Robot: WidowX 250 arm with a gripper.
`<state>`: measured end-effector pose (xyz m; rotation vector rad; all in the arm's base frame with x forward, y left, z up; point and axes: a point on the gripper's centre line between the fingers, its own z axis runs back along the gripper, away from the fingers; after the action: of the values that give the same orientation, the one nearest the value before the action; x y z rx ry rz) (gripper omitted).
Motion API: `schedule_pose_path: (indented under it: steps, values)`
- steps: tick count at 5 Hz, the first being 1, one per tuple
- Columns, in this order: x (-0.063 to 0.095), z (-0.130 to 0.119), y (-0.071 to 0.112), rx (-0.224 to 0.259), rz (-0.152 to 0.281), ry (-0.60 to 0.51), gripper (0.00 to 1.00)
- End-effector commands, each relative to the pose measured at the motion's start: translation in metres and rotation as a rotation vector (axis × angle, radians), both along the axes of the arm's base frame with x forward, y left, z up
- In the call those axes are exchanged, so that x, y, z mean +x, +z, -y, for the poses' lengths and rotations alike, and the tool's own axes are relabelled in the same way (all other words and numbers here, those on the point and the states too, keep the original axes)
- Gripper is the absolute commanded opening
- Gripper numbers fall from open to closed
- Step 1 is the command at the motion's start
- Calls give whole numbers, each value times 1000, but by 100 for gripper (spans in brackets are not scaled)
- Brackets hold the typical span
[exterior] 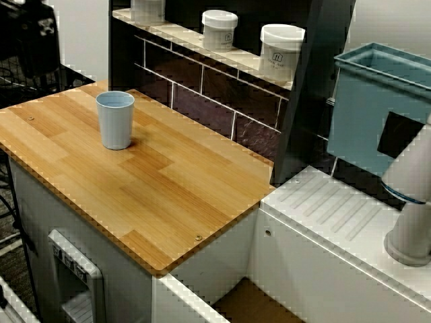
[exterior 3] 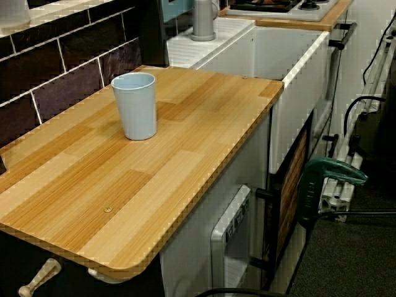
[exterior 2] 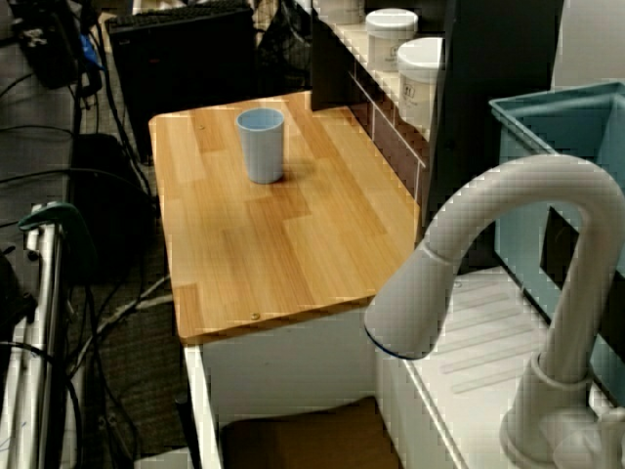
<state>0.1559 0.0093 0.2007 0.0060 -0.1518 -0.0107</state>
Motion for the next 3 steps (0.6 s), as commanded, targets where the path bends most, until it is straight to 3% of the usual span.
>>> schedule_pose_path:
  steps: [1, 3]
  values:
    - [48, -37, -21, 30, 16, 52, 100]
    - [90, -63, -39, 55, 8, 97, 100]
